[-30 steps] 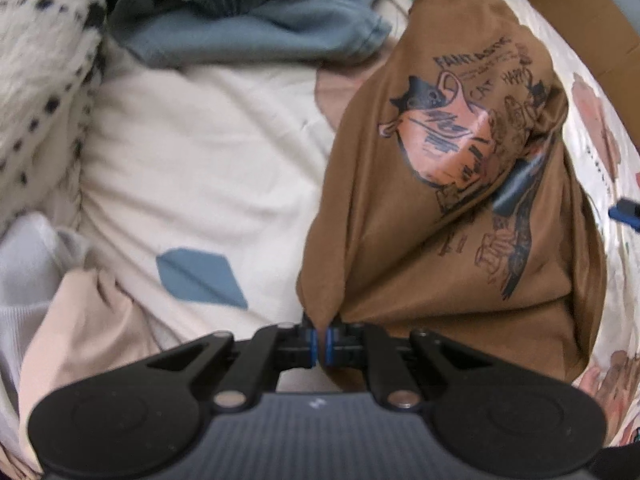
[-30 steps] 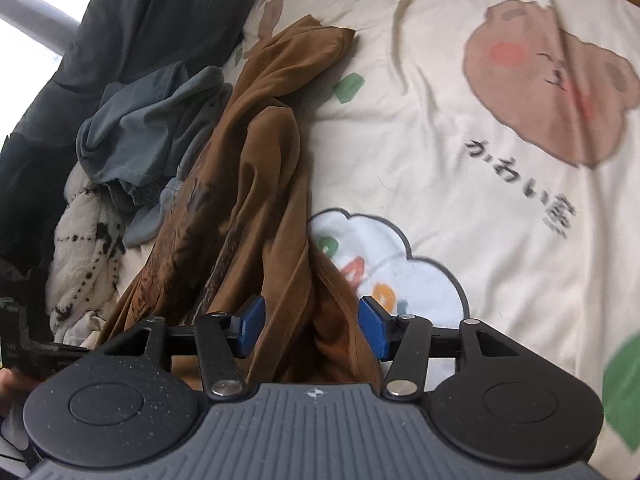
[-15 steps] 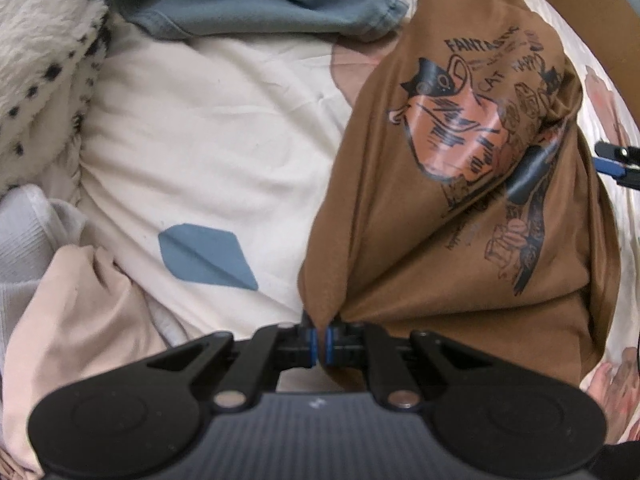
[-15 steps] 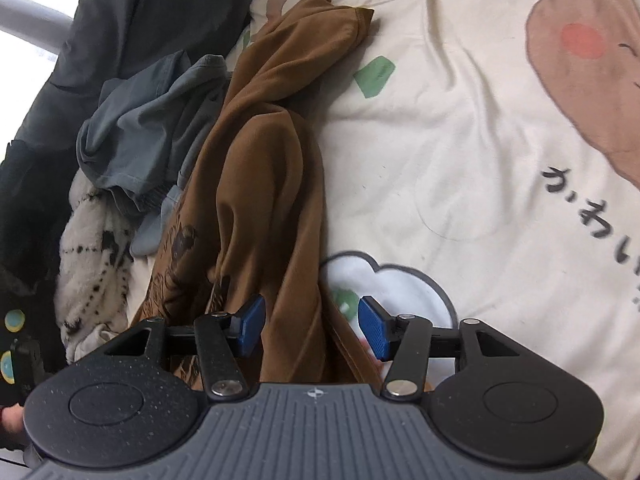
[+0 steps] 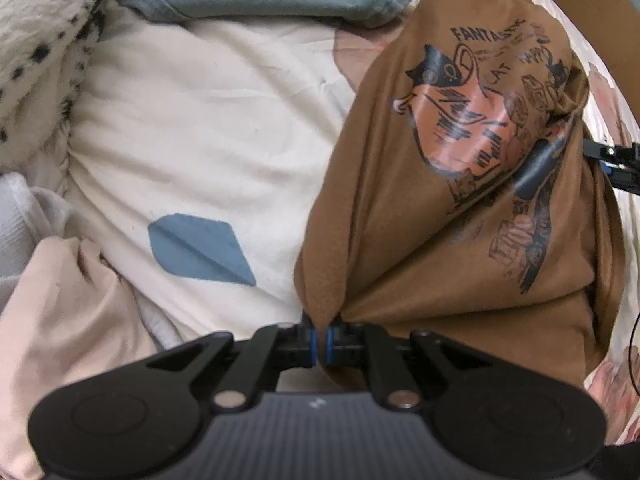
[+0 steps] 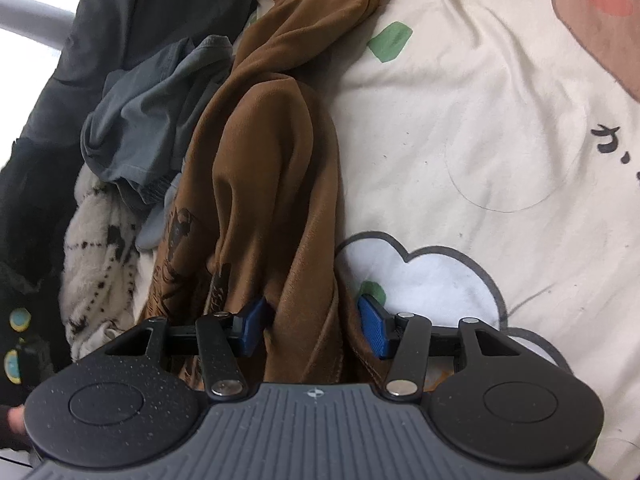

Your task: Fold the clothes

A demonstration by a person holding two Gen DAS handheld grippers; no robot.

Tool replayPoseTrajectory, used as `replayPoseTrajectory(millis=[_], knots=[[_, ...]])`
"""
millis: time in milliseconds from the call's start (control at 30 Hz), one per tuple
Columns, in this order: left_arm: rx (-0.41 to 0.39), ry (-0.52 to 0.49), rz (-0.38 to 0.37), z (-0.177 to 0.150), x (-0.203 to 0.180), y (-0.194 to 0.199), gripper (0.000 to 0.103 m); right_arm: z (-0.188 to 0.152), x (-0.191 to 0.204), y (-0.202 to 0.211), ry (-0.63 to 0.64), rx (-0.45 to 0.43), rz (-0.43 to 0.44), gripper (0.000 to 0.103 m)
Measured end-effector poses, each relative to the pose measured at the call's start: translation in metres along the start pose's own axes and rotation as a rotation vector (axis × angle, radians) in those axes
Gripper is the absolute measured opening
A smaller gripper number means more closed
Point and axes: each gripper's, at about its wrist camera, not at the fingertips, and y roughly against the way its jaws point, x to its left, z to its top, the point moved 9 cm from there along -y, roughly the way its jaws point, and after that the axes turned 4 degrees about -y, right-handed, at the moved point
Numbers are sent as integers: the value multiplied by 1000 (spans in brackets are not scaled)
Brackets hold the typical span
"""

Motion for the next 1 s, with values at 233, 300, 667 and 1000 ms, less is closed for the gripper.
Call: replayPoseTrajectory(millis=[233, 300, 667, 1000], knots=[[3, -3, -2, -4, 1, 3, 5, 10, -15, -6, -149, -2, 51, 33], [1, -3, -4, -5, 2, 4, 5, 11, -18, -9, -168, 11, 40, 25], [-1, -9, 4, -10, 4, 12, 5, 11, 5, -3, -1, 33, -125, 5], [-40, -6, -22, -16, -2, 35, 4, 4, -26, 61, 1, -9, -284, 4]])
